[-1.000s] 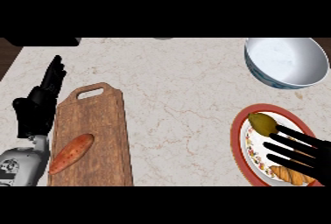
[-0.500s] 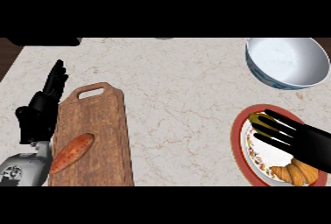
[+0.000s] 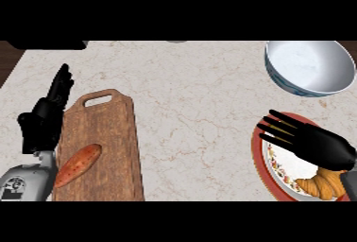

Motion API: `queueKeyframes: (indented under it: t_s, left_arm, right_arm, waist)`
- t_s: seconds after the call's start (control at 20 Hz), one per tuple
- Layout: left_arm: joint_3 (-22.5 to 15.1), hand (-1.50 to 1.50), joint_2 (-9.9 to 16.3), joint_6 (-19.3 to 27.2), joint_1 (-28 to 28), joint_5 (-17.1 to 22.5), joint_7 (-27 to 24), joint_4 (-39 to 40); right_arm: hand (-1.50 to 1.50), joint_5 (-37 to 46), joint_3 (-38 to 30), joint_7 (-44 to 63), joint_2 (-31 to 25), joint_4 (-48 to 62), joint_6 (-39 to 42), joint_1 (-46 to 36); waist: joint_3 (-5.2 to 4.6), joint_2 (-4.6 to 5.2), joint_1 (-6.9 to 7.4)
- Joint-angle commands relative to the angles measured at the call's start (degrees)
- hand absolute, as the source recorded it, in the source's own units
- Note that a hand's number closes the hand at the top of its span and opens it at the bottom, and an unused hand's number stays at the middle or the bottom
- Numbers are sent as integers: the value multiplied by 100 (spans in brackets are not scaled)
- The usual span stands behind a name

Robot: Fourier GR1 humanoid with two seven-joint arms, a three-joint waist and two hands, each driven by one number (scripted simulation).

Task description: Pick the lemon from the plate and place it in the bowl

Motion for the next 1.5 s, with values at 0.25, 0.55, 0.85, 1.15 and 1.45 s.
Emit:
queueKeyframes:
  t_s: [0.25, 0.55, 0.85, 1.15, 1.45]
  left_arm:
    - [-13, 0, -119, 8, -47, -224, 246, -192]
    - [167, 0, -124, -184, -22, -175, -66, 94]
    - [261, 0, -23, -192, 61, -115, 45, -140]
    - [287, 0, -67, -92, 204, -156, 13, -185]
    - [318, 0, -52, -56, 196, -184, 70, -174]
  right_arm:
    - [150, 521, -30, -278, 72, 1096, -1469, -258]
    - [150, 275, 82, -537, 321, 1168, -1108, -680]
    - [150, -430, 336, 187, 1411, 1073, 1326, 572]
    - [150, -710, 219, 545, 2158, 1228, 2023, 1107]
    - [150, -1390, -104, 563, 2822, 700, 2570, 1068]
  waist:
    - [5, 6, 17]
    - [1, 5, 2]
    - [-26, 12, -158]
    - [-28, 16, -253]
    - [-5, -51, -391]
